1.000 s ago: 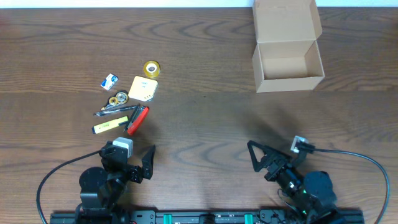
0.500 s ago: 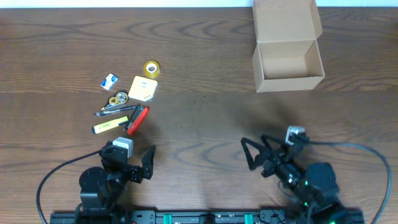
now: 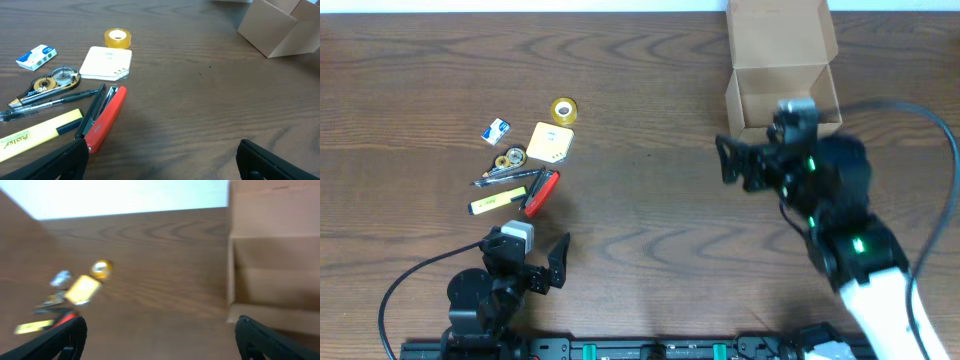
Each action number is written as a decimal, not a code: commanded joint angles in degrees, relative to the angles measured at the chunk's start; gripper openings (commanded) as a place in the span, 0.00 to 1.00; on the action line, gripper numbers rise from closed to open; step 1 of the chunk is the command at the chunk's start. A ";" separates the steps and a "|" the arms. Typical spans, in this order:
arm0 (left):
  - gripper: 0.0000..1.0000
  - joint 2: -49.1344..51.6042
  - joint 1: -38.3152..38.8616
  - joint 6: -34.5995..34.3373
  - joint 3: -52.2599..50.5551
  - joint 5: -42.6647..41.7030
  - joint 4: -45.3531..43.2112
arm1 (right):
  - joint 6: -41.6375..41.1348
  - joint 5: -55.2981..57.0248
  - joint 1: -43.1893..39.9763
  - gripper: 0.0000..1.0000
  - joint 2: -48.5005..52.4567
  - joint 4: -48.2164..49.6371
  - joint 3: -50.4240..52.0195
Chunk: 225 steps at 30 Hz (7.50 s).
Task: Pack container
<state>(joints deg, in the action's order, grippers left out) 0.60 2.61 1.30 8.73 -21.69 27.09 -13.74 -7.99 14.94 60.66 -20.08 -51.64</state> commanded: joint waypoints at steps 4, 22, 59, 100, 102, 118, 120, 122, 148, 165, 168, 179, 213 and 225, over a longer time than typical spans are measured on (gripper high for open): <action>0.95 -0.39 -0.35 -0.20 -0.98 -0.39 0.11 | 5.73 10.97 -0.46 0.95 15.02 -0.33 -9.25; 0.95 -0.39 -0.35 -0.20 -0.98 -0.39 0.11 | 5.68 16.98 -2.27 0.80 38.05 0.04 -15.98; 0.95 -0.39 -0.35 -0.20 -0.98 -0.39 0.11 | -32.44 15.04 22.80 0.01 40.61 -1.99 -16.04; 0.95 -0.39 -0.35 -0.20 -0.98 -0.39 0.11 | -44.11 19.47 35.91 0.01 50.99 -12.66 -34.99; 0.95 -0.39 -0.35 -0.20 -0.98 -0.39 0.11 | -44.06 18.47 35.93 0.18 51.01 -12.22 -34.99; 0.95 -0.39 -0.35 -0.20 -0.98 -0.39 0.11 | -32.00 16.44 33.77 0.98 41.09 -26.08 -44.19; 0.95 -0.39 -0.35 -0.20 -0.98 -0.39 0.11 | -32.02 18.05 32.02 0.99 38.42 -29.16 -44.17; 0.95 -0.39 -0.35 -0.20 -0.98 -0.39 0.11 | -32.02 19.58 29.79 0.99 36.70 -32.74 -44.17; 0.95 -0.39 -0.35 -0.20 -0.98 -0.39 0.11 | -29.44 19.52 15.52 0.47 36.26 -30.82 -21.14; 0.95 -0.39 -0.35 -0.20 -0.98 -0.39 0.11 | -26.40 18.47 16.41 0.10 36.89 -23.78 -16.85; 0.95 -0.39 -0.35 -0.20 -0.98 -0.39 0.11 | -26.43 18.47 17.25 0.03 36.89 -23.71 -16.87; 0.95 -0.39 -0.35 -0.20 -0.98 -0.39 0.11 | -26.40 18.47 20.52 0.01 36.92 -21.99 -16.87; 0.95 -0.39 -0.35 -0.20 -0.98 -0.39 0.11 | -18.97 15.82 18.36 0.01 36.89 -27.26 -19.12; 0.95 -0.39 -0.35 -0.20 -0.98 -0.39 0.11 | -18.95 15.89 18.36 0.96 36.79 -28.35 -19.76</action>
<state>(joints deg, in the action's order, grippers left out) 0.60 2.61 1.30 8.73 -21.69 27.07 -32.75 7.70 33.65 97.12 -47.57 -69.78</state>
